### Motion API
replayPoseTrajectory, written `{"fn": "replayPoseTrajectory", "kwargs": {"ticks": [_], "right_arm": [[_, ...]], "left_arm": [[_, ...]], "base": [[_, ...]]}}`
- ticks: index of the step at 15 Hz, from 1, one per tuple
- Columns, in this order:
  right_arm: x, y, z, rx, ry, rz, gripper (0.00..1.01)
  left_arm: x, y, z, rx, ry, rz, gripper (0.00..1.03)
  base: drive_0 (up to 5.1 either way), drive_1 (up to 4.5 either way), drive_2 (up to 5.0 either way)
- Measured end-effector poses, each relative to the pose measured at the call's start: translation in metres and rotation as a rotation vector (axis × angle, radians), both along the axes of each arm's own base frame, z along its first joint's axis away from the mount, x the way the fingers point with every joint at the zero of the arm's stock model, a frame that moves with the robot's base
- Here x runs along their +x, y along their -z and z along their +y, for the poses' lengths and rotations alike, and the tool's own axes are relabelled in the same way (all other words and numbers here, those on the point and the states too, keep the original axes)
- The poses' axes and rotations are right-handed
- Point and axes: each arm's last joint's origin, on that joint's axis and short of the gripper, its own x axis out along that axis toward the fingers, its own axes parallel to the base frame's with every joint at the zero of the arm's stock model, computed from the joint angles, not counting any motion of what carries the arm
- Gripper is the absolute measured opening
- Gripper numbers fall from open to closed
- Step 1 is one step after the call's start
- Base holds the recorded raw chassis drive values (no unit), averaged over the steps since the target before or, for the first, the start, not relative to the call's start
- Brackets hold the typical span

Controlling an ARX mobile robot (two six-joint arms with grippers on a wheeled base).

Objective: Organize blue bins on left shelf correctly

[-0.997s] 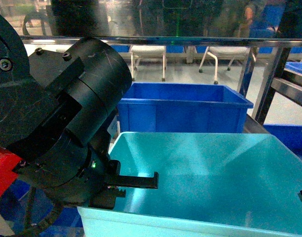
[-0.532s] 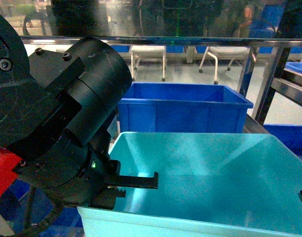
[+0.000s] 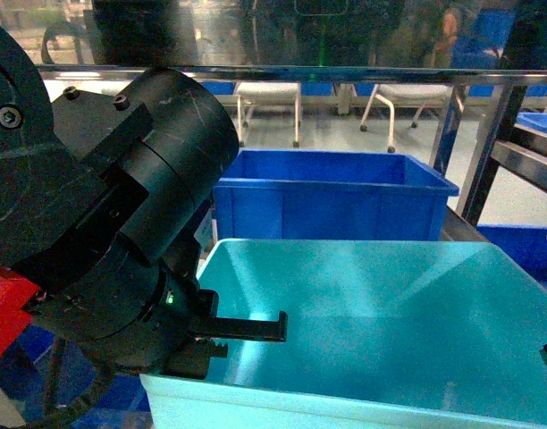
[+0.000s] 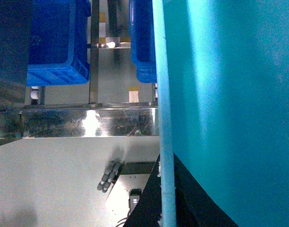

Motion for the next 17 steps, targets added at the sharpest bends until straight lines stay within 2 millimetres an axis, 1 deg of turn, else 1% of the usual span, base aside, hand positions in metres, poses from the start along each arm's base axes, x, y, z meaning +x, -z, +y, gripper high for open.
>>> {"fn": "replayPoseTrajectory", "kwargs": {"ticks": [13, 15, 17], "right_arm": [[0.0, 0.001, 0.0, -0.003, 0.003, 0.009, 0.02], [0.005, 0.009, 0.003, -0.005, -0.005, 0.036, 0.02], [0.012, 0.02, 0.01, -0.008, -0.023, 0.04, 0.02]], "left_arm": [[0.002, -0.001, -0.001, -0.005, 0.004, -0.003, 0.02], [0.008, 0.005, 0.001, -0.003, -0.004, 0.023, 0.02], [0.014, 0.019, 0.005, 0.009, -0.014, 0.046, 0.02]], "base": [[0.0, 0.0, 0.0], [0.0, 0.0, 0.0], [0.0, 0.0, 0.0]]}}
